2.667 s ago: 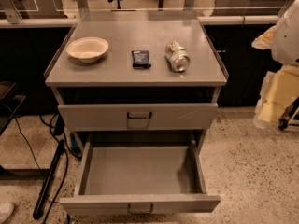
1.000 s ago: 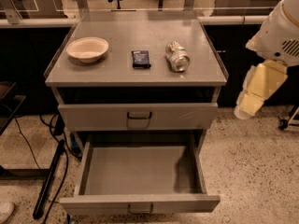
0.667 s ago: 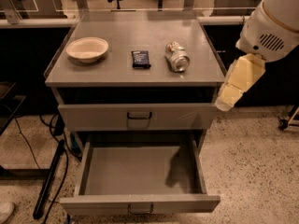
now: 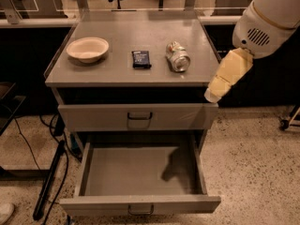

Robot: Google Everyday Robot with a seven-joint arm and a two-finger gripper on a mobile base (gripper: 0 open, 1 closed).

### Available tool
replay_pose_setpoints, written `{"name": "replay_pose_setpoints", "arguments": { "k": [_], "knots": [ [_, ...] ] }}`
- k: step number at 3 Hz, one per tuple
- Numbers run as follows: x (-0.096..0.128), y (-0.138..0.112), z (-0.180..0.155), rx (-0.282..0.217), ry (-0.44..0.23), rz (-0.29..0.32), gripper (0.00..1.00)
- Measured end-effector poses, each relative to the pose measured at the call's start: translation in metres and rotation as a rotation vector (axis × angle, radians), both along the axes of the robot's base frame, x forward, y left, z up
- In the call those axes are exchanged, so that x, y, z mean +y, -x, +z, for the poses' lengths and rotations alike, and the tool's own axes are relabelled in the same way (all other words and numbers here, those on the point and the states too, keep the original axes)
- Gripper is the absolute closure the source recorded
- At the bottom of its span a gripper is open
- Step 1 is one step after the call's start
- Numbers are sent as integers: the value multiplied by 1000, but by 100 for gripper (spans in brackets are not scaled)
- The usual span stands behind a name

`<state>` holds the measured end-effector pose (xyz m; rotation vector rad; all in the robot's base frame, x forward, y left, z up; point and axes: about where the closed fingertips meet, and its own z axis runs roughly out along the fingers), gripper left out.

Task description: Place 7up can into middle drawer

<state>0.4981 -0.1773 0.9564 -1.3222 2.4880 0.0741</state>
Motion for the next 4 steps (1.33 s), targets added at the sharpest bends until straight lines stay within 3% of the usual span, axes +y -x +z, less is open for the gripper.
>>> {"name": "replay_pose_setpoints", "arguments": {
  "k": [1,2,3,4],
  "knots": [
    [7,-7,-2,31,-48,-24,0],
    [17,-30,-6,85,-99,-118,0],
    [13,-51,-17,126,-115,-219,0],
    [21,-54,-17,120,-124,-220,0]
  ]
}}
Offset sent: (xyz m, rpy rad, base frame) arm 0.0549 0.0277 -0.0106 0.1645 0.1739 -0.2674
